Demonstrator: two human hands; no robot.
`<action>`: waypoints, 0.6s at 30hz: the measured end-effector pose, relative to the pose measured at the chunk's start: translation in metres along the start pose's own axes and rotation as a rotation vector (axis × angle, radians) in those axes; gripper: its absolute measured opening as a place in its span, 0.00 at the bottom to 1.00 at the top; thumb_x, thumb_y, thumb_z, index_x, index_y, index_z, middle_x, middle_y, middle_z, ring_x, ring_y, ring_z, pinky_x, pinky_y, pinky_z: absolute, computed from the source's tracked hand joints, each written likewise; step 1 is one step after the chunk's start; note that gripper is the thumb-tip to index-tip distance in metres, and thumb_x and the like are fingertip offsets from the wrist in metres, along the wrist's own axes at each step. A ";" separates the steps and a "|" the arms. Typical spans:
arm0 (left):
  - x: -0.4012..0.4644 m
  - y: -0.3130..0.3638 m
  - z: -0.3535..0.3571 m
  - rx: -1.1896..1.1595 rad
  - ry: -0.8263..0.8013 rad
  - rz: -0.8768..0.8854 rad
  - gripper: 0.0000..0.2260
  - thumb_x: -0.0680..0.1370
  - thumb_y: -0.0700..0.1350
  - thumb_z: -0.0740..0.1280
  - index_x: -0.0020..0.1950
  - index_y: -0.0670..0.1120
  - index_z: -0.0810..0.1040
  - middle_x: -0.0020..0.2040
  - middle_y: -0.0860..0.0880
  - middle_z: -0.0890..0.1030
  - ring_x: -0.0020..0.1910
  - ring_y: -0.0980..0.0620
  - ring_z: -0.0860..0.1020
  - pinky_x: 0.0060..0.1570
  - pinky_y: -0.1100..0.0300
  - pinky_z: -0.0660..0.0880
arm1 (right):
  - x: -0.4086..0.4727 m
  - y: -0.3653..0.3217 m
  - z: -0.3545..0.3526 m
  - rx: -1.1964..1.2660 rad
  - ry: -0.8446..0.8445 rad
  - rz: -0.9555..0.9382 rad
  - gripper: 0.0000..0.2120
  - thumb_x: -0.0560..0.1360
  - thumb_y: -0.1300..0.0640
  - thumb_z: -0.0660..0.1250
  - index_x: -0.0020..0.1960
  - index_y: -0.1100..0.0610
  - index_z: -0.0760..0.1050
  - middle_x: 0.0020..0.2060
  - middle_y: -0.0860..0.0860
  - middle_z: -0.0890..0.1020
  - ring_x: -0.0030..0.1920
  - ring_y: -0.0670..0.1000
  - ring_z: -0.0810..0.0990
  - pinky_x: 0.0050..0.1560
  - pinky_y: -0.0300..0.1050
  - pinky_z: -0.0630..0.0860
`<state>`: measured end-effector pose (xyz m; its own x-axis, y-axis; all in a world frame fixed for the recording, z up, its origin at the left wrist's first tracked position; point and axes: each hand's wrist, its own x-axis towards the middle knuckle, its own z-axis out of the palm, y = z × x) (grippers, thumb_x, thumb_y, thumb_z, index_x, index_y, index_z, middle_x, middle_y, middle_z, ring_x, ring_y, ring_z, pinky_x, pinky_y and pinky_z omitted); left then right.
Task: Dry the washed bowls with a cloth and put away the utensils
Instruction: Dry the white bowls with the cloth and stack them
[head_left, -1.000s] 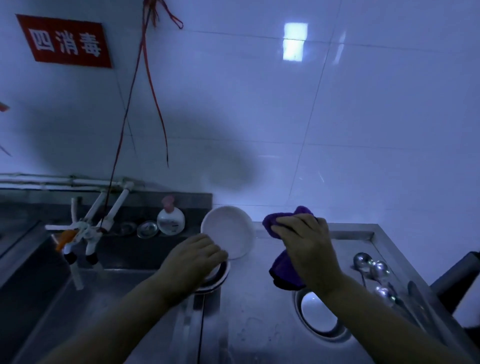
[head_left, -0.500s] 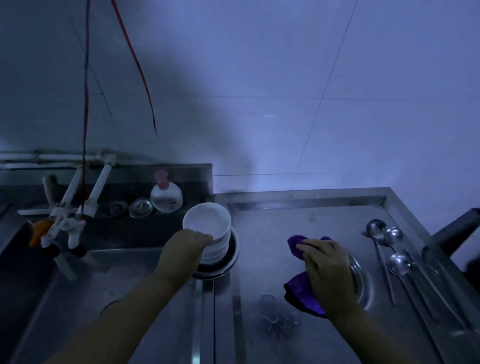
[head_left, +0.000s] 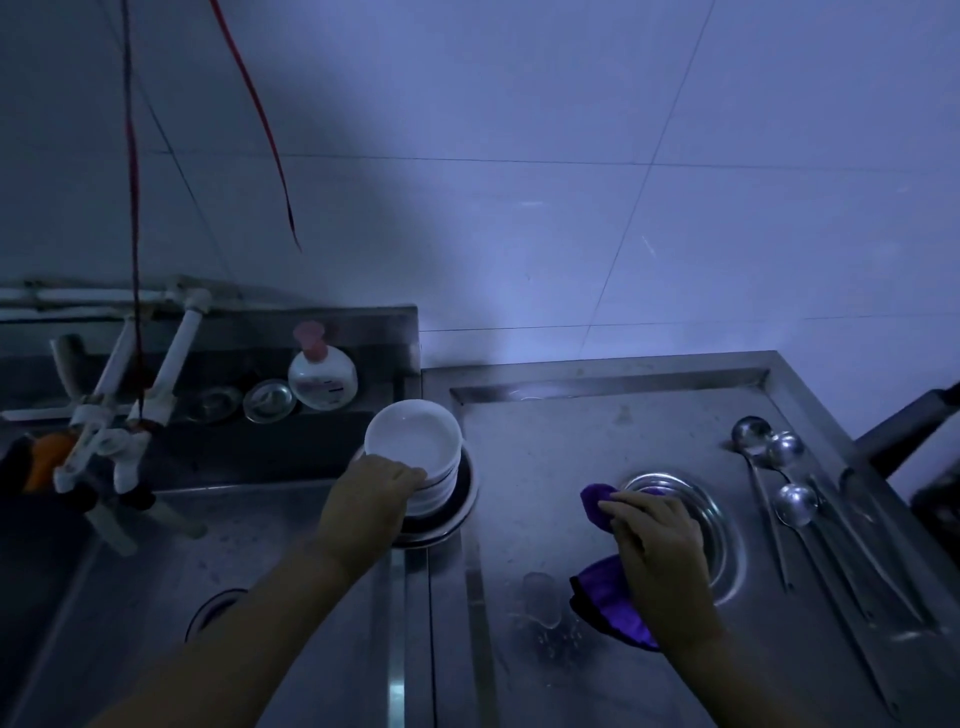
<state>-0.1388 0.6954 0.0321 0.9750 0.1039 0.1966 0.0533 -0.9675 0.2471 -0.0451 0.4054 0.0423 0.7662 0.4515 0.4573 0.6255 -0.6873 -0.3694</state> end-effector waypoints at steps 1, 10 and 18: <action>-0.001 0.000 0.000 0.009 0.018 0.018 0.15 0.59 0.32 0.77 0.41 0.44 0.84 0.33 0.48 0.82 0.31 0.46 0.79 0.32 0.58 0.76 | 0.000 -0.001 -0.001 0.020 -0.005 0.007 0.14 0.63 0.76 0.74 0.46 0.64 0.83 0.44 0.57 0.84 0.43 0.61 0.81 0.41 0.60 0.77; -0.002 0.033 -0.007 -0.002 0.164 -0.002 0.14 0.65 0.36 0.74 0.50 0.41 0.82 0.44 0.44 0.83 0.41 0.44 0.82 0.46 0.48 0.78 | -0.010 0.021 -0.007 0.086 0.053 0.077 0.10 0.69 0.67 0.65 0.47 0.65 0.83 0.45 0.58 0.84 0.45 0.61 0.80 0.48 0.58 0.77; 0.024 0.129 0.046 -0.102 0.102 0.194 0.14 0.67 0.35 0.70 0.52 0.41 0.82 0.46 0.45 0.83 0.42 0.46 0.82 0.44 0.57 0.78 | -0.042 0.103 -0.034 0.108 0.073 0.272 0.14 0.67 0.77 0.70 0.48 0.64 0.83 0.45 0.56 0.83 0.46 0.60 0.79 0.47 0.59 0.76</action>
<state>-0.0984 0.5629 0.0251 0.9378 -0.0540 0.3430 -0.1601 -0.9437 0.2894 -0.0179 0.2963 0.0120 0.8975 0.2148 0.3853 0.4142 -0.7108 -0.5686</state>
